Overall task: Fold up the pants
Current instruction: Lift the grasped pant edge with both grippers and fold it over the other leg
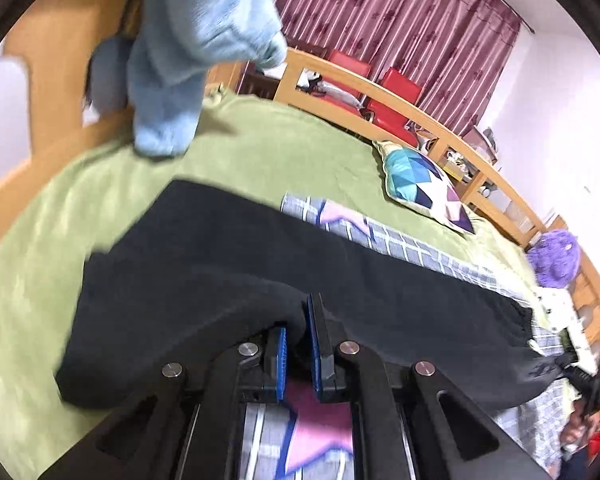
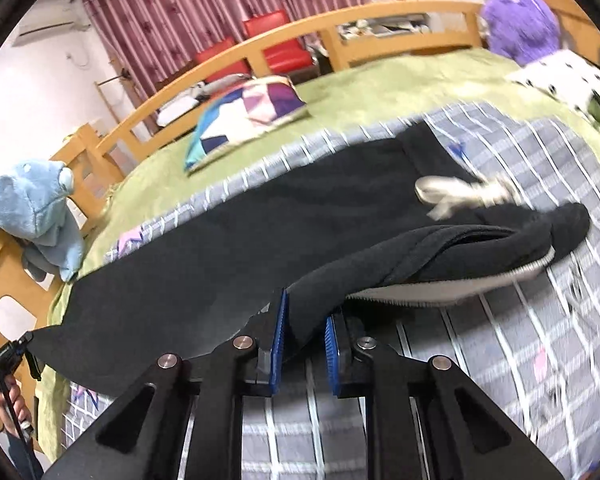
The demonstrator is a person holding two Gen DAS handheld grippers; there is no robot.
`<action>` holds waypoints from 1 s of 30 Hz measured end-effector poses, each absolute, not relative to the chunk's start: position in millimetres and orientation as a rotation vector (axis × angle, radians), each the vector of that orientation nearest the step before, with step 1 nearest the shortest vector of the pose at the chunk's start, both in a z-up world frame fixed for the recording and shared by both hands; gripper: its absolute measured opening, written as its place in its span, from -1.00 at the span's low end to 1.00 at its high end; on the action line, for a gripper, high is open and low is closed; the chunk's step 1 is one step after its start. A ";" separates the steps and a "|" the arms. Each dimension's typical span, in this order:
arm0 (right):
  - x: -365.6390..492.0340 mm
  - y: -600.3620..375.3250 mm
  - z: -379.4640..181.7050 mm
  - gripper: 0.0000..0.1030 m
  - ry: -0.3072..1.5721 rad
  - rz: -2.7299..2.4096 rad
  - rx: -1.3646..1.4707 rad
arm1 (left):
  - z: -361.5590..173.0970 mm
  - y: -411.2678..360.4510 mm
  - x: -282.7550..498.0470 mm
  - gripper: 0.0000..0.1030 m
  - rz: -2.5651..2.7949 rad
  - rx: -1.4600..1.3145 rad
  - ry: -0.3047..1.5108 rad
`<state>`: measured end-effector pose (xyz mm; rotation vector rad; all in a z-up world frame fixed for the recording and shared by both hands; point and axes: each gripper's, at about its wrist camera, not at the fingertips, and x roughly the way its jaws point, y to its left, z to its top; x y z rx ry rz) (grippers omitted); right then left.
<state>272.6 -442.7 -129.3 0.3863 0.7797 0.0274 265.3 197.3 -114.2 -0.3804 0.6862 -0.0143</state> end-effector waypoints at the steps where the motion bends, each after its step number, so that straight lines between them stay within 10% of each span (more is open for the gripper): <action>1: 285.9 -442.5 -124.7 -0.67 0.775 0.037 0.378 | -112.1 194.9 275.7 -0.81 -0.009 -0.368 0.681; 8: 392.0 -444.9 -118.0 -0.64 0.759 0.025 0.337 | -125.8 178.3 380.4 -0.80 0.060 -0.313 0.690; 14: 451.5 -444.7 -141.3 -0.27 0.798 -0.057 0.339 | -162.5 180.5 419.4 -0.38 0.122 -0.359 0.824; 22: 372.4 -445.9 -158.6 0.01 0.841 -0.057 0.299 | -139.7 177.6 342.0 0.40 0.031 -0.333 0.749; 30: 265.1 -474.1 -204.7 0.20 0.909 -0.097 0.389 | -177.7 195.3 254.5 0.45 0.030 -0.395 0.812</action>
